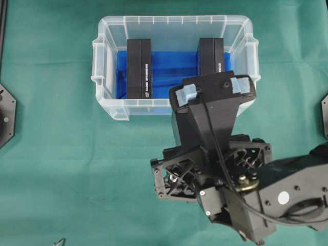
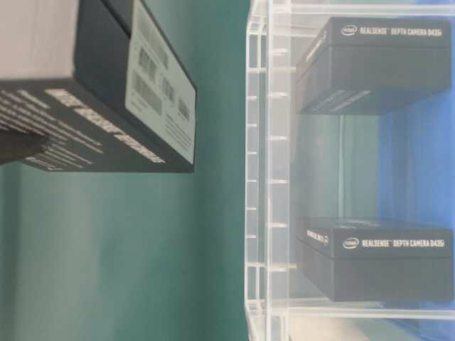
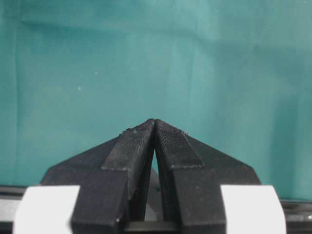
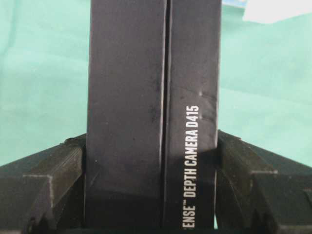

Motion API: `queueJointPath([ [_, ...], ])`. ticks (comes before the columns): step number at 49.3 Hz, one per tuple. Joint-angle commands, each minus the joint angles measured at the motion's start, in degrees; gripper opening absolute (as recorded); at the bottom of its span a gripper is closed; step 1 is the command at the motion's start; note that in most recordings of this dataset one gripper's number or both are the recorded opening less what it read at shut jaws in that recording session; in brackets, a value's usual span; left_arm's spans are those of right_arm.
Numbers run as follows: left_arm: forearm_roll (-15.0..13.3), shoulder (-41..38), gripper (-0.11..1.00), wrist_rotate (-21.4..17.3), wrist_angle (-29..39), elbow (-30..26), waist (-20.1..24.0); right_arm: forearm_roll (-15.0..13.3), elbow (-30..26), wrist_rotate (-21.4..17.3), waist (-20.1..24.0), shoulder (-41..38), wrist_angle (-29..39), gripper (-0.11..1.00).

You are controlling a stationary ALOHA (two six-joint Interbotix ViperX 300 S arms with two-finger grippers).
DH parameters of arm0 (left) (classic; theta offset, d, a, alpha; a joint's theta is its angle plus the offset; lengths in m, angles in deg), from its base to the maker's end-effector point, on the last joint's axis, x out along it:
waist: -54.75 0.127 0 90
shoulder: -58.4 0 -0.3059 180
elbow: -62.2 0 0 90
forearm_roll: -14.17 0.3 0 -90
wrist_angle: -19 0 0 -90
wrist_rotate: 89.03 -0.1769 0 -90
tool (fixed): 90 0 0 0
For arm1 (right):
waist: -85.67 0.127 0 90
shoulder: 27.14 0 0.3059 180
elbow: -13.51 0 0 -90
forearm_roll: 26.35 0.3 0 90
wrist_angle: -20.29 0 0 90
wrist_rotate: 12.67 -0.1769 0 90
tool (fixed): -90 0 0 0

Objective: Take the box out of the case with the right arm.
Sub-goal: 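Carry the box in front of the case and lower it onto the table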

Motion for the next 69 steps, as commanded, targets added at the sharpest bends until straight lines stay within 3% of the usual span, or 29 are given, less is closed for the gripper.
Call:
queueJointPath([
  [1,0.1,-0.2,0.02,0.0,-0.2,-0.5,-0.1,-0.4,-1.7,-0.3,-0.6,1.6,-0.1,0.67],
  [23,0.2,-0.2,0.02,0.0,-0.2,-0.5,-0.1,-0.2,-1.0,-0.4,-1.8,-2.4,-1.1,0.67],
  [31,0.1,-0.2,0.02,0.0,-0.2,-0.5,-0.1,0.0,1.4,-2.5,-1.9,-3.3,-2.6,0.67],
  [47,0.1,-0.1,0.02,-0.1,-0.2,-0.5,-0.1,3.8,13.0,-9.5,-1.9,-3.3,-13.3,0.67],
  [69,0.1,-0.2,0.02,-0.1,-0.2,-0.4,-0.1,5.8,30.2,-17.1,-2.2,-4.0,-34.0,0.67],
])
